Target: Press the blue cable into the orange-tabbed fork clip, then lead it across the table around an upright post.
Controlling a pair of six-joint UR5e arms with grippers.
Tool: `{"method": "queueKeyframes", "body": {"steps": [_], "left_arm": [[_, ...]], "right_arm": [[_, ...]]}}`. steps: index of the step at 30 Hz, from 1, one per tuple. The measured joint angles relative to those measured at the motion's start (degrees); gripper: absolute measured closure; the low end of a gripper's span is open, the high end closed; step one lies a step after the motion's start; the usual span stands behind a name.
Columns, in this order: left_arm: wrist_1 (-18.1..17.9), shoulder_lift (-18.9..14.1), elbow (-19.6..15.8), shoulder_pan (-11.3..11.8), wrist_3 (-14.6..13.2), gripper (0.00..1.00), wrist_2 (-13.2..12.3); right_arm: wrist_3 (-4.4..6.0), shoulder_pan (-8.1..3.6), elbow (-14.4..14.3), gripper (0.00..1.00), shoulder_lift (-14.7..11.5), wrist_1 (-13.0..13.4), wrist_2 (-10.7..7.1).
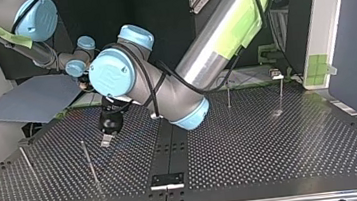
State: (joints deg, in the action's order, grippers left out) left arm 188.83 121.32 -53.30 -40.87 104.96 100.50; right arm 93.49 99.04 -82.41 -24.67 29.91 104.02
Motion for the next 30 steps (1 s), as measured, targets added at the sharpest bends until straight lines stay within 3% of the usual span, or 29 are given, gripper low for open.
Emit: {"method": "queueKeyframes", "body": {"steps": [9,20,30], "left_arm": [[2.0,0.0,-0.01,-0.01,-4.01,0.0,2.24],[2.67,-0.03,-0.01,-0.01,-2.13,0.0,6.89],[3.29,-0.02,-0.01,-0.02,-2.04,0.0,7.54]], "right_arm": [[-0.23,0.12,0.05,1.0,-0.04,-0.15,-0.01],[-0.63,0.33,0.14,1.0,-0.08,-0.33,0.0],[-0.87,0.51,0.33,1.0,-0.12,-0.58,-0.01]]}}
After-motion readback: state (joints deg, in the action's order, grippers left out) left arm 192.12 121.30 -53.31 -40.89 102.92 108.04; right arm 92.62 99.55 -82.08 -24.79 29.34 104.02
